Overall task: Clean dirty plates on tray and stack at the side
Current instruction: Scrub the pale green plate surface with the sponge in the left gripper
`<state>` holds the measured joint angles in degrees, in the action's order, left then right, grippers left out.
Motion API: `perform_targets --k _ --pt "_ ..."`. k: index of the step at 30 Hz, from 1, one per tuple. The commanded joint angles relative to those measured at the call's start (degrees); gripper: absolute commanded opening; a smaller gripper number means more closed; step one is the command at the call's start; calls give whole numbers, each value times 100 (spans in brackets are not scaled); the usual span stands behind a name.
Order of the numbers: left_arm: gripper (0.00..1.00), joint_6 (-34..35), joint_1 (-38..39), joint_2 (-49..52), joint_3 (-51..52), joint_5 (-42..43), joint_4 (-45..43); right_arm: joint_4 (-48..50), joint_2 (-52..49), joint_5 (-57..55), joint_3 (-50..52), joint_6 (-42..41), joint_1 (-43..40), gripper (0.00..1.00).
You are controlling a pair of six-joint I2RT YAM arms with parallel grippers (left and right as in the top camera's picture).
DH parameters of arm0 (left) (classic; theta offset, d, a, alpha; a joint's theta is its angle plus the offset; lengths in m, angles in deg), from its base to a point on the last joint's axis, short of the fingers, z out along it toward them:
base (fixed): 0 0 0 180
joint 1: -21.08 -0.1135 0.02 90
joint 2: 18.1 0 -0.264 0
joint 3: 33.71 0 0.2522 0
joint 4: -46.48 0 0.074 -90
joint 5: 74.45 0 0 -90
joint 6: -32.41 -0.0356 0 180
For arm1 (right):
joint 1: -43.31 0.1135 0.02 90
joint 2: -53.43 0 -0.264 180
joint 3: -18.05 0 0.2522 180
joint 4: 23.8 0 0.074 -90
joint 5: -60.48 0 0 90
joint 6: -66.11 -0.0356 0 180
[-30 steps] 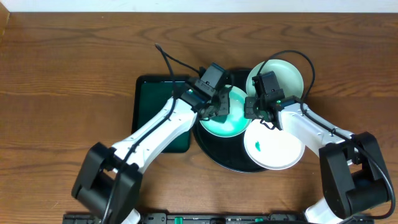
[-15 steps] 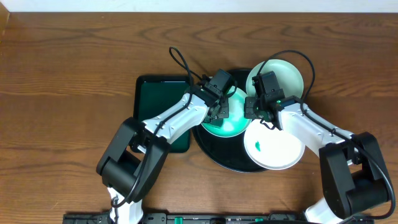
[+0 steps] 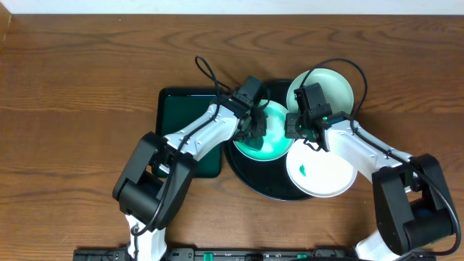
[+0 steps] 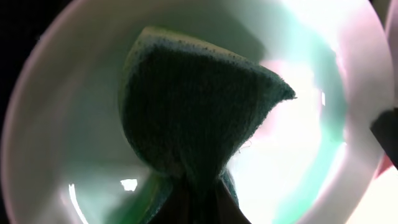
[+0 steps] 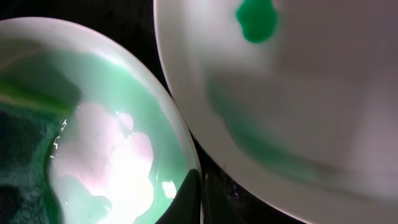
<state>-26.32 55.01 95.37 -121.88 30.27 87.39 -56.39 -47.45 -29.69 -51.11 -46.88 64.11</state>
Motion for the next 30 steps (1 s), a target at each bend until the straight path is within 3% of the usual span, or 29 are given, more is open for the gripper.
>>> perform_targets --k 1,13,23,30 --pt "7 -76 138 243 -31 1327 55 20 -50 131 9 33 31 1" --pt "7 -79 -50 -898 -63 1235 57 24 -50 173 9 33 31 1" --pt "7 -76 -48 -1182 20 -643 352 24 -50 173 9 33 31 1" --pt "7 -76 -44 -863 157 -901 343 24 -50 173 9 33 31 1"
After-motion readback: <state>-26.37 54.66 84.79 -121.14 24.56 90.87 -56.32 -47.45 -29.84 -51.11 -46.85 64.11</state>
